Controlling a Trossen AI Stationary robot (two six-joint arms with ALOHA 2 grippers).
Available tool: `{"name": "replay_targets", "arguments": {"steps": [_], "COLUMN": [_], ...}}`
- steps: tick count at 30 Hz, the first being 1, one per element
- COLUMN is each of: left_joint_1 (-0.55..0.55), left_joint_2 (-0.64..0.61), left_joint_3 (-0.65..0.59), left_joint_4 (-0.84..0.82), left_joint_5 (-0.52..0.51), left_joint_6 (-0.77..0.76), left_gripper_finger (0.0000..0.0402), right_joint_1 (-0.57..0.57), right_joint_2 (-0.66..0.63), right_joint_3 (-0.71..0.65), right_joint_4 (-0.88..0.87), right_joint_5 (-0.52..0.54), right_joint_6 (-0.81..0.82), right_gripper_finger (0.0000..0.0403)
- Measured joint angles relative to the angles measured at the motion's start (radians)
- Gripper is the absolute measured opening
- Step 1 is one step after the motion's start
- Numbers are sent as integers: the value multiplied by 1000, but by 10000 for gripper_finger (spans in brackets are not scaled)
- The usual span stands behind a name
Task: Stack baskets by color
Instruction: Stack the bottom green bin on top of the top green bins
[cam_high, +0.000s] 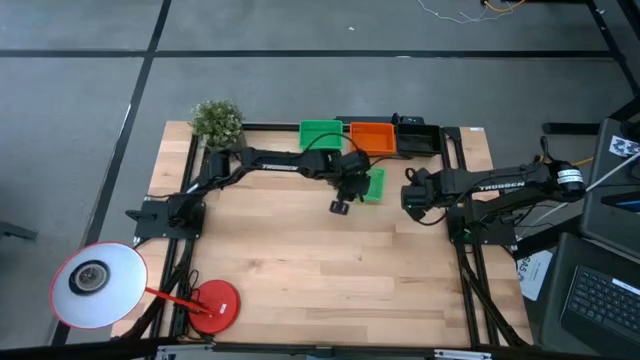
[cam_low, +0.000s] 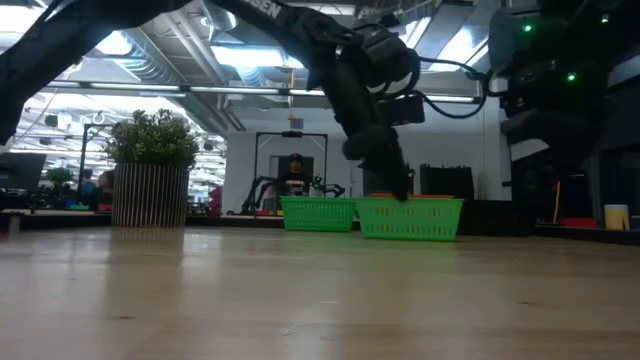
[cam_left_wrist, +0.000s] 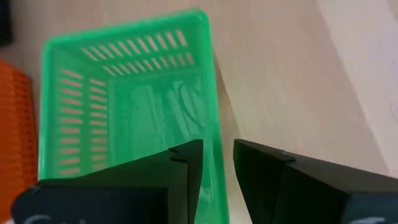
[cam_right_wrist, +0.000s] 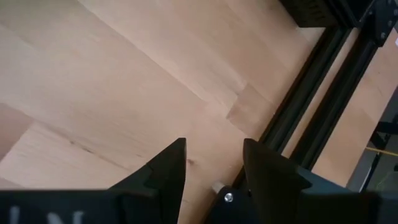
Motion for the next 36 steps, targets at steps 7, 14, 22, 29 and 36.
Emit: {"name": "replay_targets", "arguments": {"steps": [7,14,22,29,36], "left_joint_1": [-5,-6,-64,-171,-151], "left_joint_2": [18,17,22,-116,-293], "left_joint_3": [1,2,2,1,1], "left_joint_4": [12,2,-81,-270,-367], "left_joint_5": [-44,-56,-87,-285,-549], "left_joint_6": [1,-52,-174,-236,-230], "left_gripper_finger": [83,66,4,2,1], "right_joint_1": [38,64,93,109,110], "right_joint_2": [0,0,0,0,0], "right_joint_3": [0,0,0,0,-1], "right_joint_4": [2,5,4,13,45], "right_joint_5": [12,28,28,29,31], "right_joint_6": [1,4,4,27,27], "right_gripper_finger": [160,160,160,160,160]}}
